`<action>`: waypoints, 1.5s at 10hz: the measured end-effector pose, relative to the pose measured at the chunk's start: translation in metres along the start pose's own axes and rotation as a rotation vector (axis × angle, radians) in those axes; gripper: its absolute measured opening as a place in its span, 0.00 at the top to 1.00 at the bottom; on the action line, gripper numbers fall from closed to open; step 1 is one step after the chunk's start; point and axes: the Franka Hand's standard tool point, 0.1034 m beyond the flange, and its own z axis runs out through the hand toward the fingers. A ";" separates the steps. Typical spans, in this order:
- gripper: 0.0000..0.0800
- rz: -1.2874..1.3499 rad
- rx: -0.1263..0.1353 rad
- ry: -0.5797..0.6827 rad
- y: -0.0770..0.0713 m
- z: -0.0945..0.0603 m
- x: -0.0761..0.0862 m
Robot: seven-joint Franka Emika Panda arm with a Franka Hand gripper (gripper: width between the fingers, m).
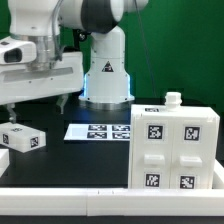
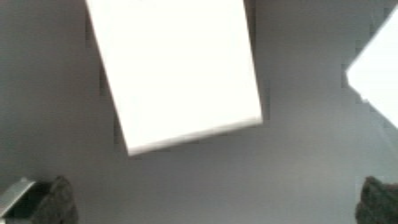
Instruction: Assemble cabinet
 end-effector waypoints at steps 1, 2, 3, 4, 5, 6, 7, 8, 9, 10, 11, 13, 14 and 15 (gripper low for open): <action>0.00 -0.011 -0.018 0.005 0.000 0.003 -0.004; 0.00 -0.011 -0.014 0.003 0.000 0.003 -0.003; 0.00 -0.011 -0.014 0.003 0.000 0.003 -0.003; 0.00 -0.010 -0.013 0.003 0.000 0.003 -0.004; 0.00 -0.031 -0.017 0.000 0.002 0.007 -0.009; 0.00 -0.029 -0.018 -0.012 0.005 0.018 -0.022; 0.00 -0.031 -0.038 -0.024 0.009 0.031 -0.031; 0.00 -0.043 -0.035 -0.034 0.010 0.040 -0.039; 0.00 -0.038 -0.032 -0.042 0.011 0.046 -0.044; 0.00 -0.037 -0.028 -0.045 0.009 0.049 -0.045; 0.00 -0.034 -0.027 -0.045 0.010 0.049 -0.047; 0.17 -0.033 -0.027 -0.045 0.010 0.049 -0.047; 0.31 -0.033 -0.027 -0.045 0.010 0.049 -0.047; 0.31 -0.033 -0.027 -0.045 0.010 0.049 -0.047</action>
Offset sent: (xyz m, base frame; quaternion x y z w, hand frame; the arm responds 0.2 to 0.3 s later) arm 0.0000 0.0000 0.0000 0.0000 0.0000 0.0000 1.0000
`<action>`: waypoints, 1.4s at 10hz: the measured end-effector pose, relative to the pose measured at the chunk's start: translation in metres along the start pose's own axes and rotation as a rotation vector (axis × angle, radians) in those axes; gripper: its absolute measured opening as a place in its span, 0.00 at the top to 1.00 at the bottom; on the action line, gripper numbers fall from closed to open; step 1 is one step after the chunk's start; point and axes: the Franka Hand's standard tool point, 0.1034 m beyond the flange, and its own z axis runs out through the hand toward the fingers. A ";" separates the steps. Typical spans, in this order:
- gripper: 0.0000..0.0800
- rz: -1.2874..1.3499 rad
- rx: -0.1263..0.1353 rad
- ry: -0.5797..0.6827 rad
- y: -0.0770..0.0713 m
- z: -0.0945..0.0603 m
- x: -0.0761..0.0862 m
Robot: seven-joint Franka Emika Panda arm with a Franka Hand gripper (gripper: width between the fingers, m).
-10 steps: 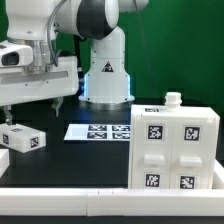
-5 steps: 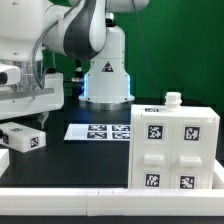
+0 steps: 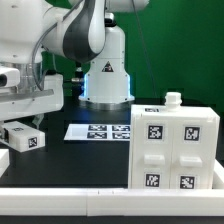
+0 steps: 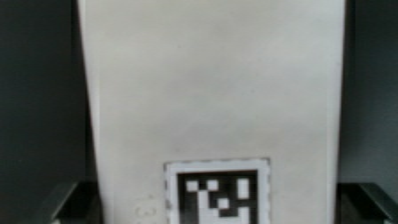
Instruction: Assemble cabinet
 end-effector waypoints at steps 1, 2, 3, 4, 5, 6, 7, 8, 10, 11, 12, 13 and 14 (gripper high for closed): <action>0.31 -0.012 -0.005 0.004 0.000 -0.003 0.004; 0.31 -0.016 -0.017 0.024 -0.003 -0.016 0.018; 0.31 0.049 -0.010 0.049 -0.014 -0.038 0.044; 0.31 0.083 0.012 0.066 -0.026 -0.062 0.070; 0.31 0.119 0.023 0.078 -0.028 -0.088 0.093; 0.31 0.118 0.013 0.089 -0.026 -0.097 0.103; 0.31 0.117 0.017 0.083 -0.029 -0.094 0.101; 0.31 0.121 0.020 0.081 -0.029 -0.093 0.100; 0.31 0.156 0.024 0.065 -0.031 -0.096 0.103; 0.31 0.189 0.016 0.038 -0.030 -0.114 0.119; 0.31 0.246 0.019 0.021 -0.029 -0.138 0.143; 0.31 0.278 0.010 0.027 -0.026 -0.155 0.162; 0.31 0.335 0.012 0.024 -0.029 -0.172 0.181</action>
Offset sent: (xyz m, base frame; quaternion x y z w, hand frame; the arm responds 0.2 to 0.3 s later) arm 0.0492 0.0739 0.0846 0.0071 -0.0269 0.0872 0.9958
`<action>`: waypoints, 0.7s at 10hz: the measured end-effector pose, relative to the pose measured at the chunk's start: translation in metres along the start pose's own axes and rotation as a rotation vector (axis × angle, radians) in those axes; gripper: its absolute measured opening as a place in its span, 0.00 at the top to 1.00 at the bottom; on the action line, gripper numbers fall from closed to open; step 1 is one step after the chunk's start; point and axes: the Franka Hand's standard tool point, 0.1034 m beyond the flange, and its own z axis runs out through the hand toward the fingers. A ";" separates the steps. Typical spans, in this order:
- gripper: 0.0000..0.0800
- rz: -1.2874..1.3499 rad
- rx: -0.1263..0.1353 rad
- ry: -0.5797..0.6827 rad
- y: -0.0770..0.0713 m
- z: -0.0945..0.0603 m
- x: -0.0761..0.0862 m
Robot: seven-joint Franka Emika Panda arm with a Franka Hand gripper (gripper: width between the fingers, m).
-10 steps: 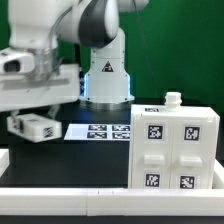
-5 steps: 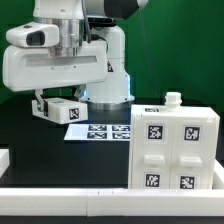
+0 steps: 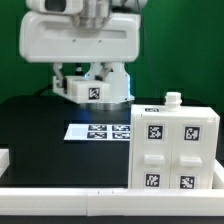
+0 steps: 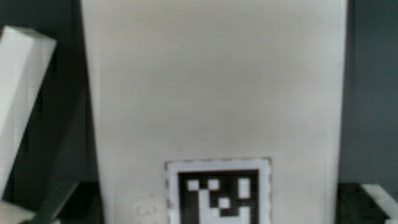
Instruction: Assemble cabinet
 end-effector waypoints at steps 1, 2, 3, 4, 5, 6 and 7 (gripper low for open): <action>0.31 0.018 -0.007 0.012 -0.005 -0.012 0.013; 0.31 -0.006 -0.006 0.015 -0.005 -0.008 0.011; 0.31 -0.004 -0.005 0.013 -0.005 -0.007 0.010; 0.31 -0.005 -0.006 0.013 -0.005 -0.007 0.010; 0.31 0.024 0.006 -0.004 -0.009 -0.009 0.010; 0.31 0.077 0.031 -0.041 -0.017 -0.026 0.024; 0.31 0.117 0.037 -0.044 -0.020 -0.042 0.049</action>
Offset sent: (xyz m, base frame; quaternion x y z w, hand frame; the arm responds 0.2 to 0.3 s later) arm 0.0000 0.0000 0.0000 0.0000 0.0000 0.0000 1.0000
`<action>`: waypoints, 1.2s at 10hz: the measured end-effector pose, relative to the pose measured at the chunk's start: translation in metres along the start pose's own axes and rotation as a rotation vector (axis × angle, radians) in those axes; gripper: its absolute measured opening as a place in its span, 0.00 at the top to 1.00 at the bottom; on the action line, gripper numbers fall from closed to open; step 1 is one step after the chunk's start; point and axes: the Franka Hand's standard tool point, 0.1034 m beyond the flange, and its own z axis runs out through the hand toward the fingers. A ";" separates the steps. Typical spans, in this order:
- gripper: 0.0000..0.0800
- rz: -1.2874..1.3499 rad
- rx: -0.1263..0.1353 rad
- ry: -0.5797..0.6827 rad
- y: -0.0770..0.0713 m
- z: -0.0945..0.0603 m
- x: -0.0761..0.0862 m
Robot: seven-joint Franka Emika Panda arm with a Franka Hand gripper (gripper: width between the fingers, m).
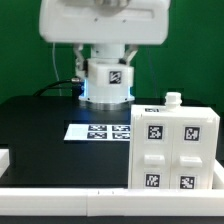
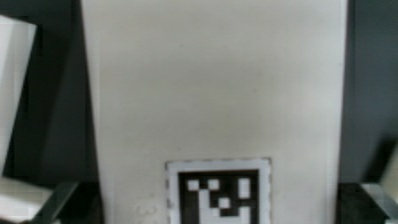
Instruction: Assemble cabinet
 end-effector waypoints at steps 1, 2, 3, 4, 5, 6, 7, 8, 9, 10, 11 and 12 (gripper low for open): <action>0.31 0.036 -0.008 -0.014 -0.004 -0.014 0.018; 0.31 0.038 -0.017 -0.014 -0.002 -0.022 0.031; 0.31 0.040 -0.018 -0.015 0.000 -0.020 0.030; 0.31 0.041 -0.017 -0.019 0.000 -0.018 0.028; 0.31 0.040 -0.017 -0.020 -0.001 -0.018 0.028; 0.31 0.059 -0.018 -0.015 -0.004 -0.016 0.030; 0.30 0.099 -0.010 0.006 -0.017 -0.014 0.041; 0.30 0.138 0.006 0.028 -0.030 -0.014 0.055; 0.30 0.185 0.008 0.040 -0.039 -0.019 0.072; 0.30 0.210 0.004 0.052 -0.041 -0.028 0.088; 0.30 0.224 0.002 0.049 -0.042 -0.033 0.091; 0.30 0.234 0.004 0.033 -0.042 -0.030 0.088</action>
Offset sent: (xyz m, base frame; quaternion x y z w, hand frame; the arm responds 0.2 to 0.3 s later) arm 0.0000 0.0000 0.0000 0.0000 0.0000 0.0000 1.0000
